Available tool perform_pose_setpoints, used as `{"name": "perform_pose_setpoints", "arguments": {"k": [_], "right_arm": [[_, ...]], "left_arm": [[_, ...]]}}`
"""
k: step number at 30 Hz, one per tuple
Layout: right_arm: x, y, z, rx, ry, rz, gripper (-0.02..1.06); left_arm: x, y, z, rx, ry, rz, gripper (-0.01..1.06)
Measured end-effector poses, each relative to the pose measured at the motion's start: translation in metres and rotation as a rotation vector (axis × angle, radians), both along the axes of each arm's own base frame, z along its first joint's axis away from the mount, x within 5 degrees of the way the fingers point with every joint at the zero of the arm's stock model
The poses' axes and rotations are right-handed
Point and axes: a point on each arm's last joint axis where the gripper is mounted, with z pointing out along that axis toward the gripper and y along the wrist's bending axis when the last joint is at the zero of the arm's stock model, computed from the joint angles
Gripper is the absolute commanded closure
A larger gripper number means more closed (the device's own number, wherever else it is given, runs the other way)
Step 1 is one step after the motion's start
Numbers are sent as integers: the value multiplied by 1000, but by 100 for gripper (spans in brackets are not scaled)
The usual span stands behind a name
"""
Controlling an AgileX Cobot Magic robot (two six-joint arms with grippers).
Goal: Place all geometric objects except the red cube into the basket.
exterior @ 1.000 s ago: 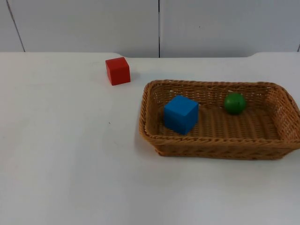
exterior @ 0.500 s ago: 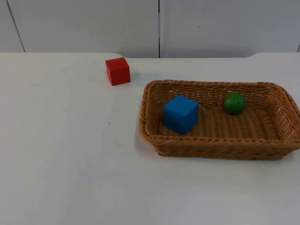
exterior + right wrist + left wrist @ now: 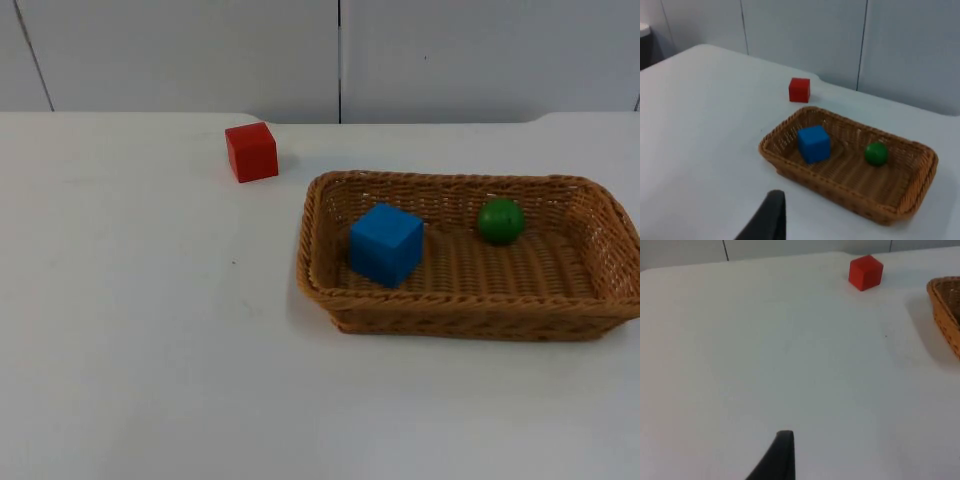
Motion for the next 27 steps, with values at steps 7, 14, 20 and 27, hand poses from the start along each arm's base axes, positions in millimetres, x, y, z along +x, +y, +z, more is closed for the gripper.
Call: {"name": "perform_pose_setpoints", "arguments": {"k": [7, 14, 20, 27], "right_arm": [[-10, -10, -11, -30, 36, -65, -1], [-4, -11, -31, -66, 147, -99, -1], [-1, -11, -39, -82, 175, -109, -1], [0, -12, -39, -76, 178, -127, -1]], "left_arm": [[1, 0, -2, 0, 7, 0, 3], [1, 0, -2, 1, 7, 2, 3], [1, 1, -2, 4, 7, 6, 3], [1, 1, -2, 4, 7, 6, 3]]}}
